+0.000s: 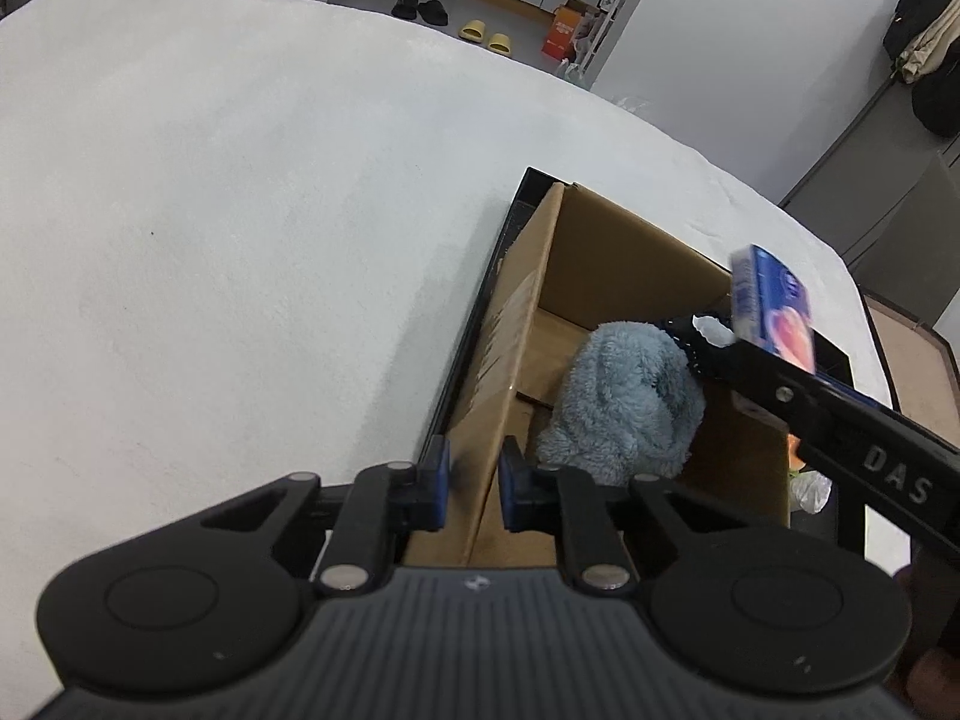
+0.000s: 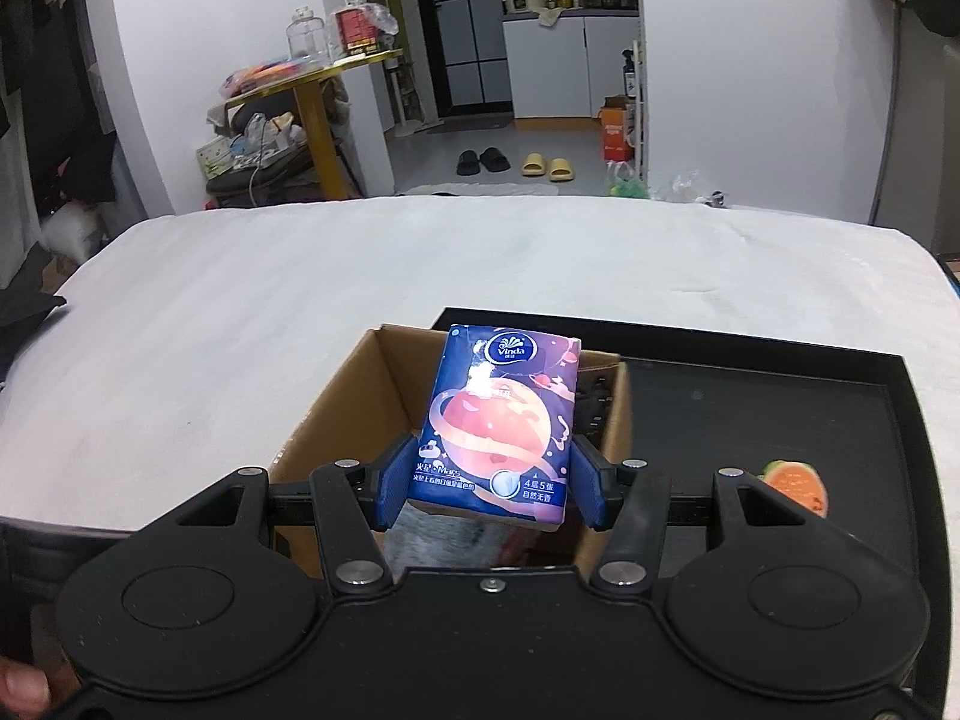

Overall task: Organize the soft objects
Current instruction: 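Carry the purple tissue pack into the box and release it, then withdraw the open right gripper from the box toward the tray, then grasp the plastic-wrapped item on the tray with the right gripper, then carry the plastic-wrapped item into the box and release it, then move the open right gripper back over the tray to the denim plush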

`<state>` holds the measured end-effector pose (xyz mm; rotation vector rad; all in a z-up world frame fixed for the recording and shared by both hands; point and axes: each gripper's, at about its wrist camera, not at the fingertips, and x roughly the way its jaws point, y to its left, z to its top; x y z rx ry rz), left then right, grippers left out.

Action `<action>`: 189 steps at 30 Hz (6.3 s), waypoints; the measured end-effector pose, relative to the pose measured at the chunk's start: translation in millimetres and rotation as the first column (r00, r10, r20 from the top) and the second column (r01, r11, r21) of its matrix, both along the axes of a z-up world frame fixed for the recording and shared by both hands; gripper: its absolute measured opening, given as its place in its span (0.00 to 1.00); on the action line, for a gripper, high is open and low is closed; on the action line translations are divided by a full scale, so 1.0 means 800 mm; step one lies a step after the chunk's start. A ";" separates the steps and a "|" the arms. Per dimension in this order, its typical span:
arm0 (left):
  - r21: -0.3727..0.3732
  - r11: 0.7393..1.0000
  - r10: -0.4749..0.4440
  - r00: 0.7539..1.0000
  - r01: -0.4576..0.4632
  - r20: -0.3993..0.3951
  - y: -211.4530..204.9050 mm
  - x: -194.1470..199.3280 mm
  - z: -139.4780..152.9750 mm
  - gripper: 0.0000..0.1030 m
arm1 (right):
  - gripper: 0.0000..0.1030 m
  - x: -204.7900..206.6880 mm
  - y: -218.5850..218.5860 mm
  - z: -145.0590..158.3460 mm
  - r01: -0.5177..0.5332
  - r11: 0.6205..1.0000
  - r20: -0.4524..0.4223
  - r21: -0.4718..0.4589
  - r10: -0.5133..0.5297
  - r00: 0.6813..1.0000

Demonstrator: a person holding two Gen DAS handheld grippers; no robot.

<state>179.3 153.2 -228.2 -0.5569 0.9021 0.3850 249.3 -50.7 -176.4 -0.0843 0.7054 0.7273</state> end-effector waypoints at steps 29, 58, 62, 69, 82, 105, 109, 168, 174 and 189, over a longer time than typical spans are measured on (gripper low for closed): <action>-0.042 0.999 -0.013 1.000 0.013 -0.013 0.009 0.003 -0.002 0.18 | 0.61 0.001 0.020 -0.009 -0.024 0.998 -0.098 0.053 0.029 0.995; 0.116 0.993 -0.028 0.999 0.033 -0.043 -0.041 0.015 0.016 0.50 | 0.70 0.022 -0.127 -0.030 0.206 0.978 -0.099 0.020 -0.203 0.974; 0.130 0.991 -0.027 0.998 0.034 -0.055 -0.047 0.016 0.016 0.61 | 0.75 0.024 -0.145 -0.035 0.234 0.972 -0.071 -0.002 -0.234 0.970; 0.165 0.986 -0.027 0.997 0.038 -0.068 -0.059 0.020 0.017 0.72 | 0.82 0.033 -0.153 -0.051 0.240 0.971 -0.079 -0.006 -0.240 0.968; 0.227 0.974 0.007 0.993 0.019 -0.115 -0.071 0.029 0.010 0.75 | 0.81 0.067 -0.161 -0.092 0.240 0.970 -0.094 0.027 -0.237 0.967; 0.248 0.968 0.004 0.993 0.026 -0.120 -0.080 0.030 0.014 0.76 | 0.34 0.067 -0.169 -0.092 0.271 0.963 -0.092 0.007 -0.269 0.959; 0.242 0.970 0.009 0.993 0.020 -0.115 -0.075 0.027 0.015 0.76 | 0.34 0.062 -0.166 -0.076 0.256 0.966 -0.072 0.029 -0.254 0.965; -0.010 1.000 -0.029 1.000 0.029 0.001 0.003 -0.001 -0.003 0.14 | 0.51 0.029 0.044 -0.004 -0.019 0.993 -0.020 0.112 0.021 1.000; -0.018 0.999 -0.027 1.000 0.027 0.005 0.009 -0.003 -0.003 0.14 | 0.51 0.024 0.037 -0.002 -0.010 0.994 -0.029 0.104 0.013 1.000; 0.043 0.999 -0.028 0.999 0.028 -0.021 -0.004 0.004 0.003 0.17 | 0.53 0.017 -0.015 0.003 0.049 0.996 -0.051 0.078 -0.045 0.998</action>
